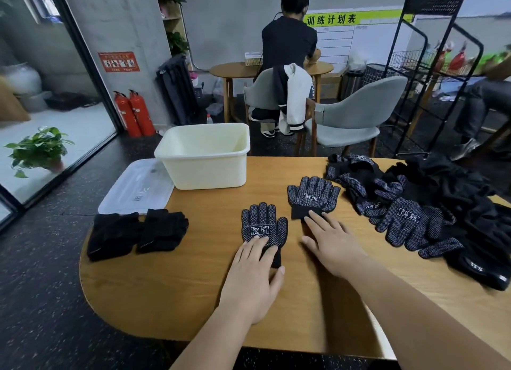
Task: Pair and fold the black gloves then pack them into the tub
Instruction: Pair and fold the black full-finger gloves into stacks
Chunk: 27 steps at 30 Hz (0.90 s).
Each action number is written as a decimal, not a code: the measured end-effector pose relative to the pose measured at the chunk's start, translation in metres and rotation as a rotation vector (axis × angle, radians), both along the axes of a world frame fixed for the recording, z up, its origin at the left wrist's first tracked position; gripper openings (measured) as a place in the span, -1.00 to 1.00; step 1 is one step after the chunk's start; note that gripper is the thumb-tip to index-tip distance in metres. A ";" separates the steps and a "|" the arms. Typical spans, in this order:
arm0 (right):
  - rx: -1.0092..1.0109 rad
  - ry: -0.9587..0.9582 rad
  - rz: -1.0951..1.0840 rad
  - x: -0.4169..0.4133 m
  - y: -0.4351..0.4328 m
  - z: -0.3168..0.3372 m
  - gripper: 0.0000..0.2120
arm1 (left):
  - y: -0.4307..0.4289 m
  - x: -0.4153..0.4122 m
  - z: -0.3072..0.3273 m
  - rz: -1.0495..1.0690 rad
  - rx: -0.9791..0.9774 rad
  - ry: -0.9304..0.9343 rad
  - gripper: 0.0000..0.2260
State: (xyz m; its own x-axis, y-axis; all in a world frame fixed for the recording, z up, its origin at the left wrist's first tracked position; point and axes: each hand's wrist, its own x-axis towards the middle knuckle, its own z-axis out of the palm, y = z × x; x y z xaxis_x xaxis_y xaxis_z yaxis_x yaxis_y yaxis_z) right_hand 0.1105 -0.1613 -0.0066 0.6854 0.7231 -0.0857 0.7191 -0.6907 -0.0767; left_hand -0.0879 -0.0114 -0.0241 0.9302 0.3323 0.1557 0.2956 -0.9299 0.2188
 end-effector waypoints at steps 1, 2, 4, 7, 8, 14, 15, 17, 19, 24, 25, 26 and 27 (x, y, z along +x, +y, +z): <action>0.007 -0.003 -0.013 0.003 0.000 -0.001 -0.33 | 0.000 0.000 0.000 0.000 -0.001 -0.005 -0.45; 0.015 -0.008 -0.024 0.006 0.000 -0.002 -0.33 | 0.000 0.001 0.000 -0.002 -0.003 -0.009 -0.45; 0.042 -0.022 -0.042 0.010 0.000 -0.002 -0.34 | 0.000 0.000 0.000 -0.005 -0.006 -0.015 -0.45; 0.157 -0.030 -0.097 0.017 0.001 0.006 -0.37 | 0.000 0.000 0.000 -0.009 -0.004 -0.018 -0.46; 0.230 -0.049 -0.115 0.019 0.002 0.011 -0.39 | 0.000 0.000 0.000 -0.009 -0.005 -0.018 -0.46; 0.663 -0.380 0.016 -0.013 -0.020 0.030 -0.56 | -0.001 -0.002 0.001 -0.006 -0.014 -0.016 -0.46; 0.643 -0.390 0.068 -0.024 -0.028 0.021 -0.59 | -0.001 -0.002 0.002 -0.007 -0.014 -0.017 -0.46; 0.540 -0.371 0.183 -0.044 -0.042 -0.002 -0.63 | -0.001 -0.002 0.002 -0.011 -0.023 -0.021 -0.45; 0.479 -0.354 0.258 -0.056 -0.054 -0.022 -0.69 | -0.002 -0.001 0.001 -0.014 -0.035 -0.018 -0.46; 0.583 -0.350 0.291 -0.077 -0.069 -0.027 -0.86 | -0.003 -0.004 -0.006 -0.024 -0.014 -0.068 -0.53; 0.592 -0.358 0.305 -0.082 -0.071 -0.026 -0.88 | -0.004 -0.006 -0.008 -0.027 0.003 -0.089 -0.55; 0.592 -0.359 0.315 -0.086 -0.073 -0.024 -0.89 | -0.005 -0.007 -0.009 -0.031 0.017 -0.113 -0.57; 0.587 -0.361 0.320 -0.090 -0.075 -0.023 -0.88 | -0.006 -0.008 -0.010 -0.033 0.029 -0.134 -0.59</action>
State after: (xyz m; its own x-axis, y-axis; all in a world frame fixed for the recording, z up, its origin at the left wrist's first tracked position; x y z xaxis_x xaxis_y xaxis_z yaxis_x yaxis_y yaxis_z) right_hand 0.0210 -0.2364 -0.0296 0.3473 0.7488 0.5645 0.9276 -0.3626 -0.0898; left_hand -0.0964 -0.0173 -0.0343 0.9108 0.2953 0.2886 0.2344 -0.9452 0.2275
